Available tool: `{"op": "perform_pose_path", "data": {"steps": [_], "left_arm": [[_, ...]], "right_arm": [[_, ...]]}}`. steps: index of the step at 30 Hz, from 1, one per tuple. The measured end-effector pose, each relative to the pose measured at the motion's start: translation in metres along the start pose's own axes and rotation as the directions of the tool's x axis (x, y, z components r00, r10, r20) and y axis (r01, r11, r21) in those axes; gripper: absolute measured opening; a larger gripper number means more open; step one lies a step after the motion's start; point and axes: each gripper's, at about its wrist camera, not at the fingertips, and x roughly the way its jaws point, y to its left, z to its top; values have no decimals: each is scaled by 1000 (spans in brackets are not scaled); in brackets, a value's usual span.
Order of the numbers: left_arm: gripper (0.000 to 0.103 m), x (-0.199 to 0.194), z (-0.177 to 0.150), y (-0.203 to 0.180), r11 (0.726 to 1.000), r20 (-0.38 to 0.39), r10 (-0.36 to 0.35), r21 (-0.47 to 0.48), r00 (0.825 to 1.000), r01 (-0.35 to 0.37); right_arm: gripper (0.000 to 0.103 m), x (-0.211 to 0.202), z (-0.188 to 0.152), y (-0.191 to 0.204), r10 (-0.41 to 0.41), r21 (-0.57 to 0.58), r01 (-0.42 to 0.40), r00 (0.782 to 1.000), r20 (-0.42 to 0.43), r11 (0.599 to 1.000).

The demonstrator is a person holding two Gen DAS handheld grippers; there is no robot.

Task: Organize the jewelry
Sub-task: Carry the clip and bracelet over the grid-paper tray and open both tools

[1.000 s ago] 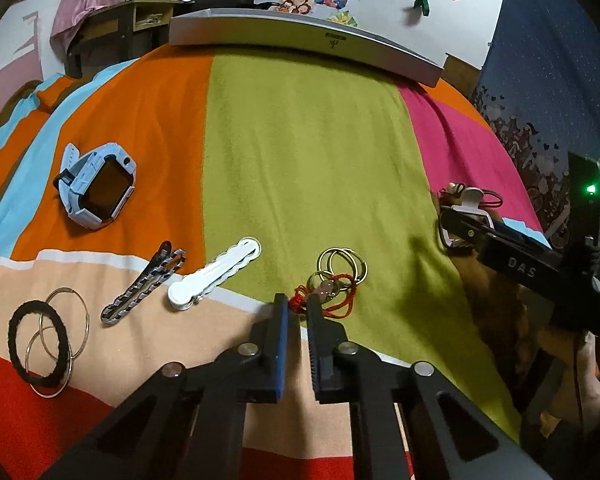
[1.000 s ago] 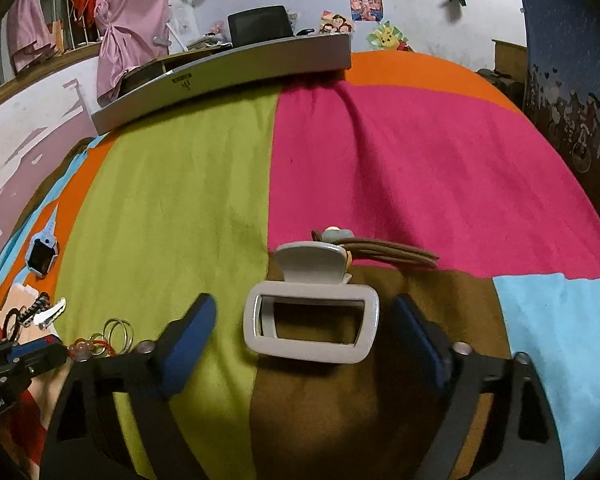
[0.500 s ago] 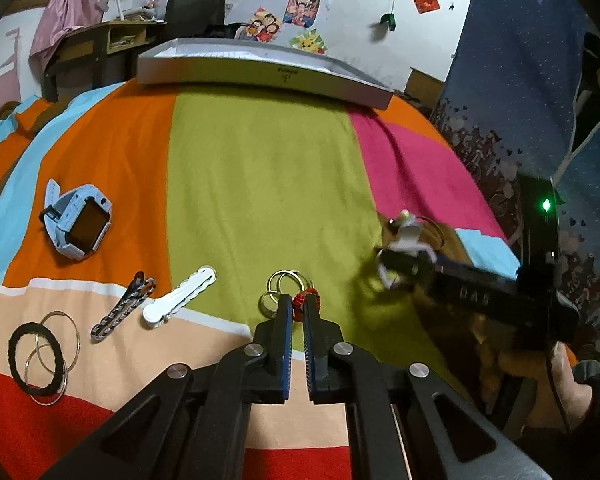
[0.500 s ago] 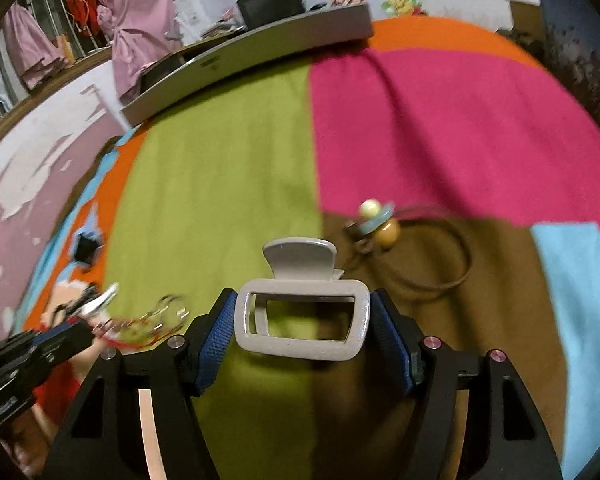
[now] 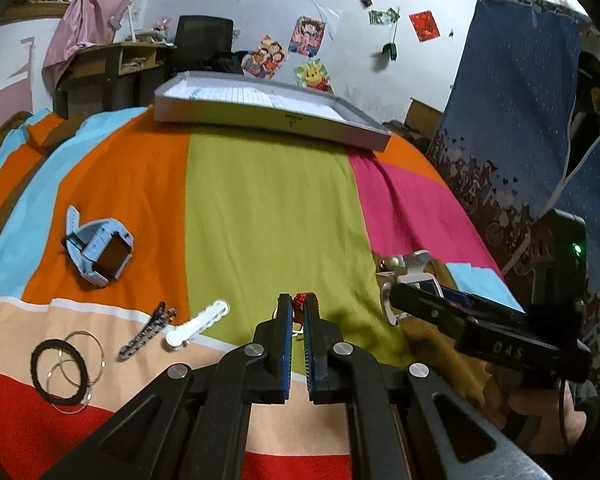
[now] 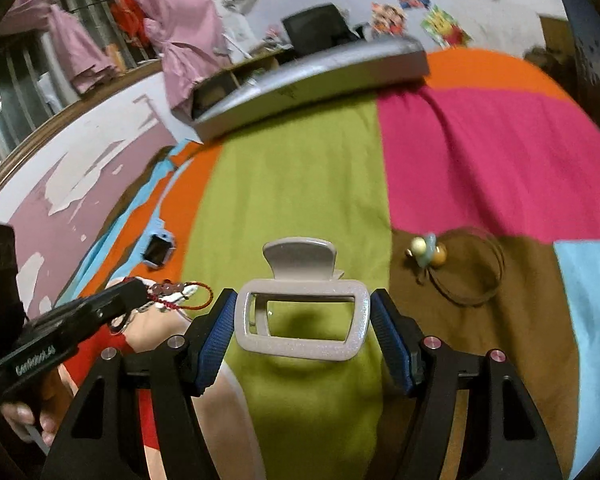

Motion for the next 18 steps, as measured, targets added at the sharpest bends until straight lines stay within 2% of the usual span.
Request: {"op": "perform_pose_path", "data": {"steps": [4,7,11,18], "left_arm": [[5,-9,13,3,1000,21,-1,-29,1000,2],[5,-11,34,2,1000,48,8,-13,999,-7],[5,-8,89,1,1000,110,-16,-15,994,18],[5,11,187,6,1000,226,-29,0,974,30]], "right_arm": [[62,-20,10,-3,-22,-52,26,997,67,998],[62,-31,29,-2,-30,-91,39,995,98,995],[62,-42,68,4,-32,-145,54,988,150,988],[62,-38,171,6,-19,-162,62,966,258,985]]}}
